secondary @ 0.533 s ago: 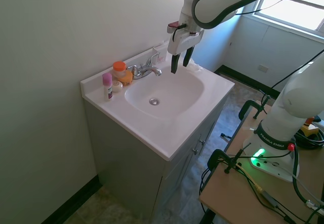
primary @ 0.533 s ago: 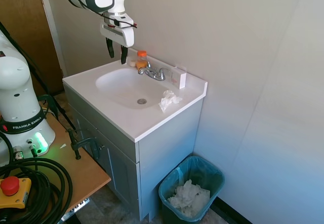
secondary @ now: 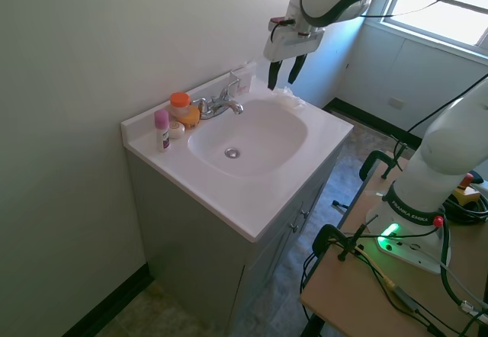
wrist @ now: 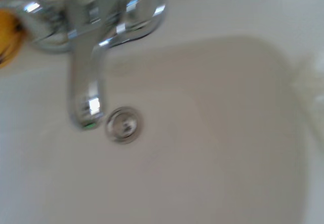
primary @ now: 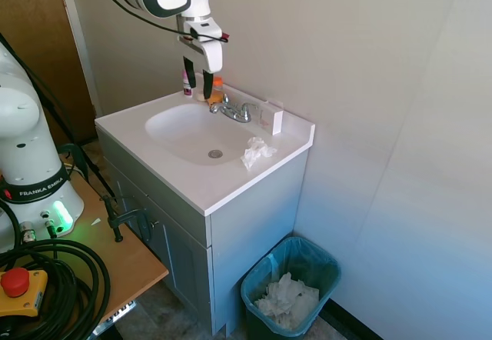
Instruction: Throw the tissue in the trash bin
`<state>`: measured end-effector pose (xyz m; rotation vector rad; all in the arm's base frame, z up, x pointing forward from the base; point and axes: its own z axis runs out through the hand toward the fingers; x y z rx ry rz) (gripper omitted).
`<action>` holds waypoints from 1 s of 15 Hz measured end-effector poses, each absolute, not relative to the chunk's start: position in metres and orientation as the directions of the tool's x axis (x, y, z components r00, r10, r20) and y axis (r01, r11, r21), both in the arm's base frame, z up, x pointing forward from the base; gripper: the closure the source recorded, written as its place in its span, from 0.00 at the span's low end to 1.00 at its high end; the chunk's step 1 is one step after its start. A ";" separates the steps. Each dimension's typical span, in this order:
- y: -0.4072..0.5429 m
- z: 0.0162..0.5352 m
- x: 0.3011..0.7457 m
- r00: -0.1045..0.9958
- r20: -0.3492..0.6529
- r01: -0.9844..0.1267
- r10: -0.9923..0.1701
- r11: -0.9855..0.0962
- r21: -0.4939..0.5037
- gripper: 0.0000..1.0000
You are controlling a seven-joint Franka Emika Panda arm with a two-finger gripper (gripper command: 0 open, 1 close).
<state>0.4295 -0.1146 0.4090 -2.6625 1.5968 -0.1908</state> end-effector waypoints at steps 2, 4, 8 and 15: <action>-0.170 0.412 0.425 0.387 0.132 -0.914 -0.913 -0.398 -0.074 0.00; -0.212 0.395 0.428 0.341 0.138 -0.937 -0.930 -0.349 -0.030 0.00; -0.241 0.346 0.462 0.348 0.101 -0.937 -0.932 -0.344 0.054 0.00; -0.238 0.301 0.498 0.432 0.029 -0.892 -0.901 -0.422 0.161 0.00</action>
